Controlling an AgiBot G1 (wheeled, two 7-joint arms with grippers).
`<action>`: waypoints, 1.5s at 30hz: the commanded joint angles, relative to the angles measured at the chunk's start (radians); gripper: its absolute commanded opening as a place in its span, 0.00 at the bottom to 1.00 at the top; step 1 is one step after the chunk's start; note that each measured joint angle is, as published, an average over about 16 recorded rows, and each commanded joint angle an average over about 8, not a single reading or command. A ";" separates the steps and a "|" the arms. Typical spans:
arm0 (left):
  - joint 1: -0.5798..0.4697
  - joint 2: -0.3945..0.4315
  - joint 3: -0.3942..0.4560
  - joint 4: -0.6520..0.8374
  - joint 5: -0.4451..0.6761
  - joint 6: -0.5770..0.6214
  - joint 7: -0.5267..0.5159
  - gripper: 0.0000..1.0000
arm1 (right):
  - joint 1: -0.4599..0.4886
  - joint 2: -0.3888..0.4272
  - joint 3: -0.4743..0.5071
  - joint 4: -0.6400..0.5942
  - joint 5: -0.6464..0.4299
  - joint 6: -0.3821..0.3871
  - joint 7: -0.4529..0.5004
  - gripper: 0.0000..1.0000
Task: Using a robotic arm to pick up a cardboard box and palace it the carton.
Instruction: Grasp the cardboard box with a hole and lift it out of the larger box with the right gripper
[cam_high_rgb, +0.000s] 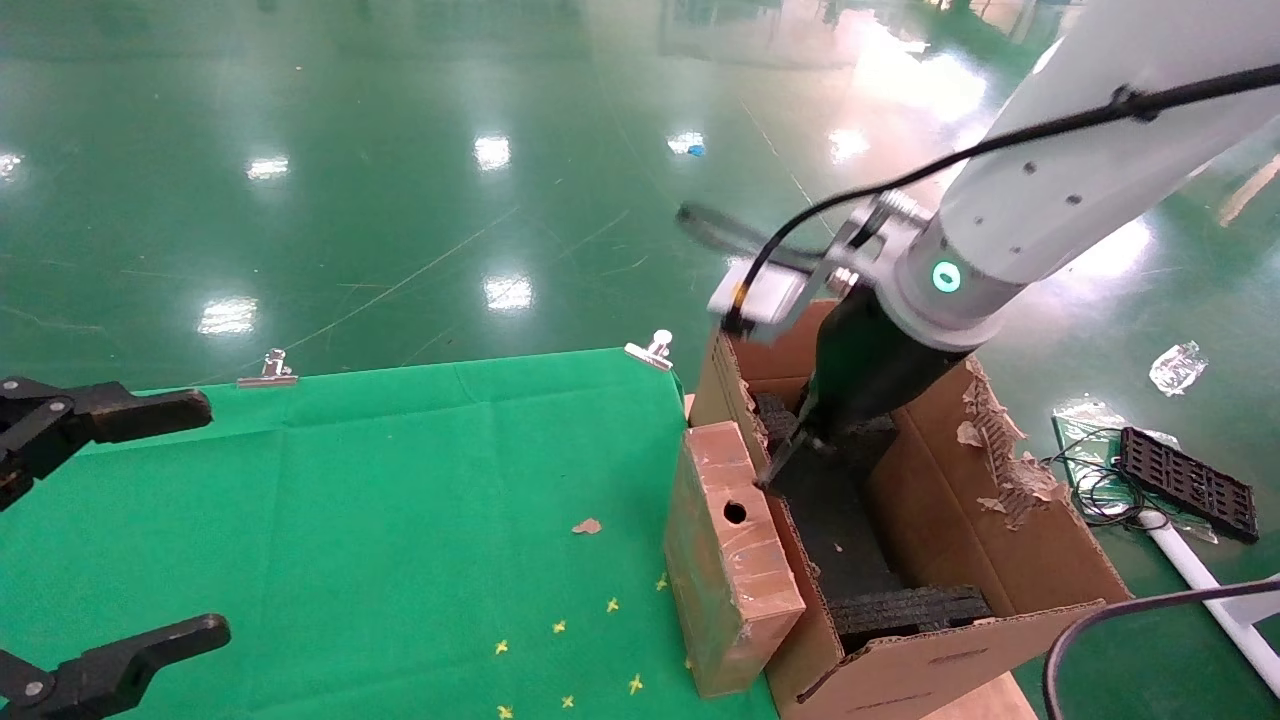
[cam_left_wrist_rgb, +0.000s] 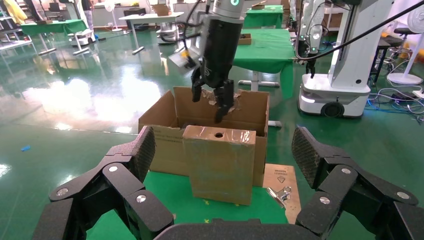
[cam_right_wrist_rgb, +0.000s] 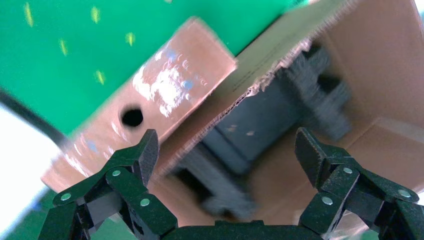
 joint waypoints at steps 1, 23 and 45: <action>0.000 0.000 0.000 0.000 0.000 0.000 0.000 1.00 | 0.001 0.006 0.005 -0.007 0.014 0.006 0.114 1.00; 0.000 -0.001 0.002 0.000 -0.001 -0.001 0.001 1.00 | -0.130 -0.090 -0.010 -0.304 0.148 -0.016 0.263 0.51; -0.001 -0.001 0.003 0.000 -0.002 -0.001 0.002 0.00 | -0.170 -0.114 -0.042 -0.244 0.108 0.005 0.321 0.00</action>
